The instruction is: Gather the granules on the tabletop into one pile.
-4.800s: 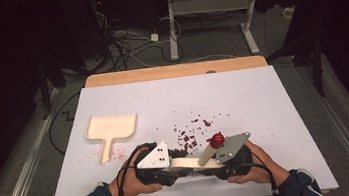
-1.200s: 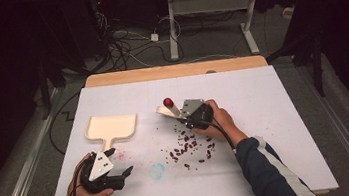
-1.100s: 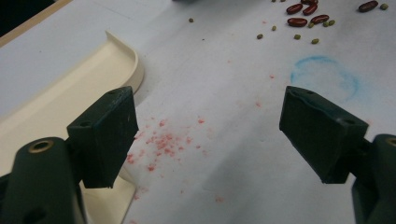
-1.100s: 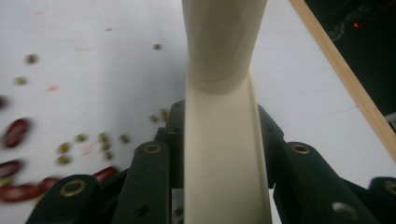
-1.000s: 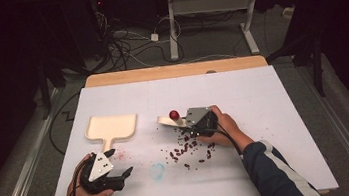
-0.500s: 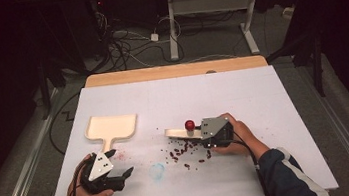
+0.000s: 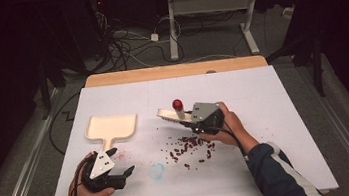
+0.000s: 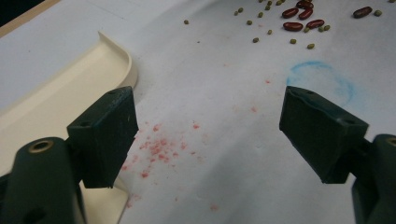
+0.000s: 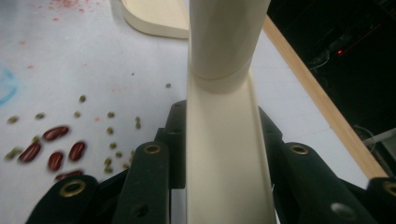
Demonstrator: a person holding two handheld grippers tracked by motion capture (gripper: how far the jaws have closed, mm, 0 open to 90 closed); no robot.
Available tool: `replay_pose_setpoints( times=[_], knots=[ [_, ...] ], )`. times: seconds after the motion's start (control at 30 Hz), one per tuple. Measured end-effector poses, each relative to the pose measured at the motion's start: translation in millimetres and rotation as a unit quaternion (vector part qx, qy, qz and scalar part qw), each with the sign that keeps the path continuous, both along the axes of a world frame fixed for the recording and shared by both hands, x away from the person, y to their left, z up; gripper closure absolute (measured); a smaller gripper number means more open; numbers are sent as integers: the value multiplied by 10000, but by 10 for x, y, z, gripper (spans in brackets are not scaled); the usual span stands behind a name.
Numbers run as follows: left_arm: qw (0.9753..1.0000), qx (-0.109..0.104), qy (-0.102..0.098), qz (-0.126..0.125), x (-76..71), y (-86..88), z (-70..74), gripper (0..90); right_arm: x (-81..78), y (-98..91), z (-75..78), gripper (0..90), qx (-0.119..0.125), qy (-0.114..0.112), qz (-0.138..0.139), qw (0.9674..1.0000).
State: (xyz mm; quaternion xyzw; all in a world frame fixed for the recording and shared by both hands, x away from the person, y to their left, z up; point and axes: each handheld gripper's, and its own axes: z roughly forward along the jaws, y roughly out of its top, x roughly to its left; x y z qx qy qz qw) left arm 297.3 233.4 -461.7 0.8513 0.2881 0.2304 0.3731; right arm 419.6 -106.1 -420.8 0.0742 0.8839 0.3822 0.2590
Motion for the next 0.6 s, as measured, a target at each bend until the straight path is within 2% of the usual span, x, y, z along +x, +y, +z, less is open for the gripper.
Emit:
replay_pose_setpoints(
  times=[0.07, 0.1, 0.13, 0.2, 0.27, 0.37, 0.43, 0.6],
  knots=[
    [10000, 3, 2, -17, 5, 1, -1, 187, 100, 186, -35, 678, -92, 49, 7, 9999],
    [10000, 11, 9, -21, 8, 3, -3, 187, 100, 186, -35, 678, -92, 49, 7, 9999],
    [10000, -3, 14, -20, 10, 5, -6, 187, 135, 297, -75, 678, -200, 44, 10, 9998],
    [10000, -11, 30, -22, 13, 11, -9, 187, 151, 347, -101, 678, -247, 61, 18, 9997],
    [10000, -5, 35, -21, 8, 15, -14, 187, 174, 467, -187, 678, -412, 73, 97, 9991],
    [10000, -24, 35, -25, -10, 25, -12, 187, 158, 501, -207, 678, -408, 153, 223, 9988],
    [10000, -13, 31, -10, -17, 31, -10, 187, 131, 510, -208, 678, -513, 174, 378, 9978],
    [10000, -25, 35, 6, -37, 39, -7, 187, 30, 393, -208, 677, -549, 356, 849, 9942]
  ],
)
